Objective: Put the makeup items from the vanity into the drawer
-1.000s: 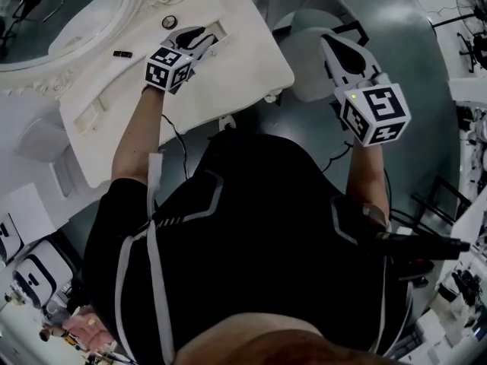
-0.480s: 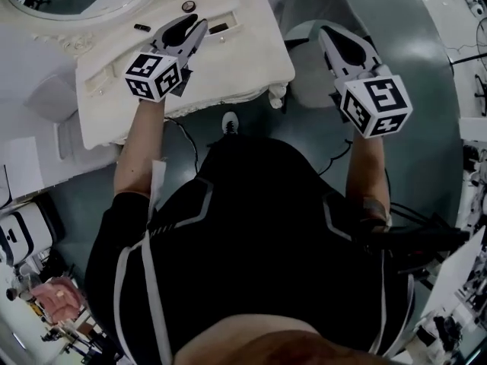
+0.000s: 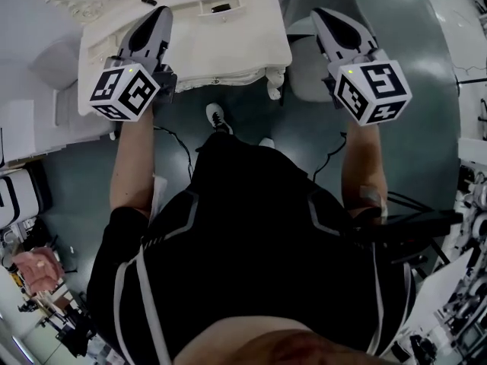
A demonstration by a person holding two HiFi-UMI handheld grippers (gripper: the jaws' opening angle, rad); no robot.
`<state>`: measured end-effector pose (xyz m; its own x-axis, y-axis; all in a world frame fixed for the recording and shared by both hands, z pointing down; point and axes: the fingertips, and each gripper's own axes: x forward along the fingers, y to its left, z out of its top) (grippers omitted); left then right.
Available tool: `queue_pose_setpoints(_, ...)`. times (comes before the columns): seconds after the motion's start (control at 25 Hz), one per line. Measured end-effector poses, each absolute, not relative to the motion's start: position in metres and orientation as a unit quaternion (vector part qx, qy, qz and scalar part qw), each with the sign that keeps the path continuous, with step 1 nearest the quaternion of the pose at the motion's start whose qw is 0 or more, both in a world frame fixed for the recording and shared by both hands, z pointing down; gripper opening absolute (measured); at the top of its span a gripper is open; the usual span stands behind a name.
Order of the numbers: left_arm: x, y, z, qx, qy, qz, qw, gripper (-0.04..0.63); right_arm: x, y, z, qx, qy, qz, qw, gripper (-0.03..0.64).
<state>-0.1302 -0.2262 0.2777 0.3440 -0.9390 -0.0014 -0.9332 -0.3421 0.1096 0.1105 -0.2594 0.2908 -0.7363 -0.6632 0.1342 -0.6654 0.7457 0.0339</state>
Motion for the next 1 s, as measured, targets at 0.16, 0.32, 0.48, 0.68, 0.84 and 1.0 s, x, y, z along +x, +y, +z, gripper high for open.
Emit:
queue_pose_setpoints(0.16,-0.137,-0.210,0.272,0.809,-0.584,-0.035,0.054,0.005,0.100,-0.258,0.282,0.348,-0.935,0.000,0.061,0.005)
queue_pose_setpoints(0.32,-0.147,-0.199,0.264,0.805,-0.591,-0.013,0.051,0.003,0.086,-0.252,0.267,0.344,-0.938,-0.008,0.051,0.005)
queue_pose_setpoints(0.48,-0.161,-0.195,0.248,0.803,-0.596,0.002,0.026,0.003,0.066,-0.251,0.253,0.344,-0.938,-0.007,0.039,0.005)
queue_pose_setpoints(0.68,-0.191,-0.193,0.236,0.797,-0.604,-0.014,0.013,0.003,0.041,-0.253,0.240,0.359,-0.933,-0.012,0.027,0.005)
queue_pose_setpoints(0.84,-0.209,-0.196,0.236,0.787,-0.617,-0.014,0.009,0.003,0.033,-0.253,0.239,0.370,-0.928,-0.014,0.035,0.005)
queue_pose_setpoints(1.0,-0.221,-0.200,0.236,0.790,-0.613,-0.003,0.004,0.003,0.021,-0.252,0.234,0.383,-0.923,-0.019,0.038,0.005)
